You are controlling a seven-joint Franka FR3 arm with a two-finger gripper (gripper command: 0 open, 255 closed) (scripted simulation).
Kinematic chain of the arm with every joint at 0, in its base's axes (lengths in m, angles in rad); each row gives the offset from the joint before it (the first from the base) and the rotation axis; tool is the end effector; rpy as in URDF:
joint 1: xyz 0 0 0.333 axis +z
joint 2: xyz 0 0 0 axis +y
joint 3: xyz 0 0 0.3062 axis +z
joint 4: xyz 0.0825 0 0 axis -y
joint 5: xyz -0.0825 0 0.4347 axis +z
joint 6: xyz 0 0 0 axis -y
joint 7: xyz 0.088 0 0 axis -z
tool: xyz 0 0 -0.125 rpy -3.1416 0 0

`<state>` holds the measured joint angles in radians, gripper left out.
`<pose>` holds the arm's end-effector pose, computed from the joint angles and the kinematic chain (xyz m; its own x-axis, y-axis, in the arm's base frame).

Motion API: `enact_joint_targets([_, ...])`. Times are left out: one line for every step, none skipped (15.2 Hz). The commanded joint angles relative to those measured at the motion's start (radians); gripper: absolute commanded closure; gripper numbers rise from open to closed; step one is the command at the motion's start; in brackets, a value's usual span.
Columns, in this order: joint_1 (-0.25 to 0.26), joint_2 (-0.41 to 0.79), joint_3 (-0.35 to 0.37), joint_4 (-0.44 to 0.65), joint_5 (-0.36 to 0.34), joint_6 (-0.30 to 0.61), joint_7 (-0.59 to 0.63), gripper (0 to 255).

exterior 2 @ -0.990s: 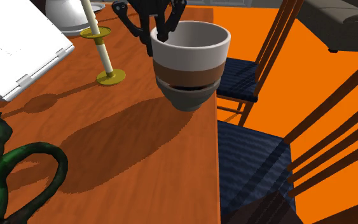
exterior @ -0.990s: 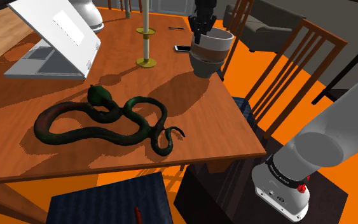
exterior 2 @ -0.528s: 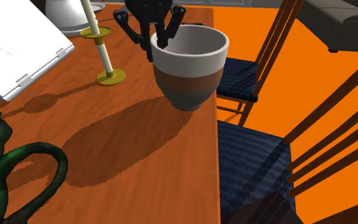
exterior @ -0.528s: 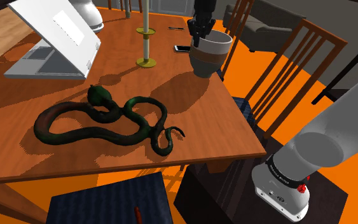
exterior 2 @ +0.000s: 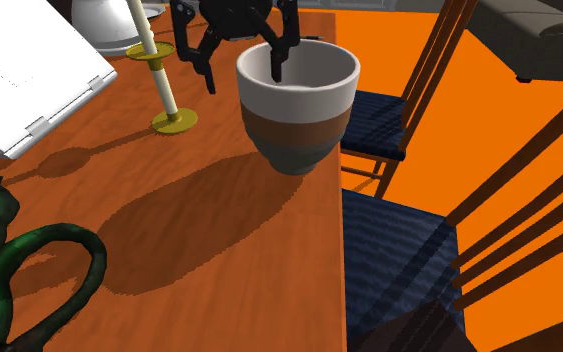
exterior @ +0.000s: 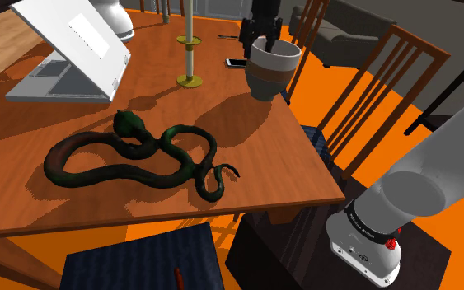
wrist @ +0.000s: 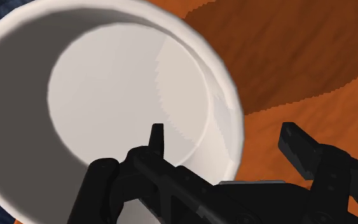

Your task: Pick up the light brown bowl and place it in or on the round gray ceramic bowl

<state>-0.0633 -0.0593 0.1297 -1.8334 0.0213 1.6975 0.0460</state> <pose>0.5834 0.0424 0.5049 0.9968 0.0167 -0.0776 0.0160 -0.9998 -0.0096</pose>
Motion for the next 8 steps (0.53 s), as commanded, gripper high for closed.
enact_joint_targets([0.000,0.004,0.000,0.039,-0.001,-0.035,0.001,0])
enact_joint_targets([0.000,0.010,0.000,0.079,-0.001,-0.069,0.002,0])
enact_joint_targets([0.000,0.017,0.000,0.121,-0.002,-0.104,0.002,0])
enact_joint_targets([0.000,0.024,0.000,0.156,-0.003,-0.132,0.003,0])
enact_joint_targets([0.000,0.024,0.000,0.156,-0.003,-0.132,0.003,0])
enact_joint_targets([0.000,0.024,0.000,0.156,-0.003,-0.132,0.003,0])
enact_joint_targets([0.000,0.024,0.000,0.156,-0.003,-0.132,0.003,0])
enact_joint_targets([0.000,0.024,0.000,0.156,-0.003,-0.132,0.003,0])
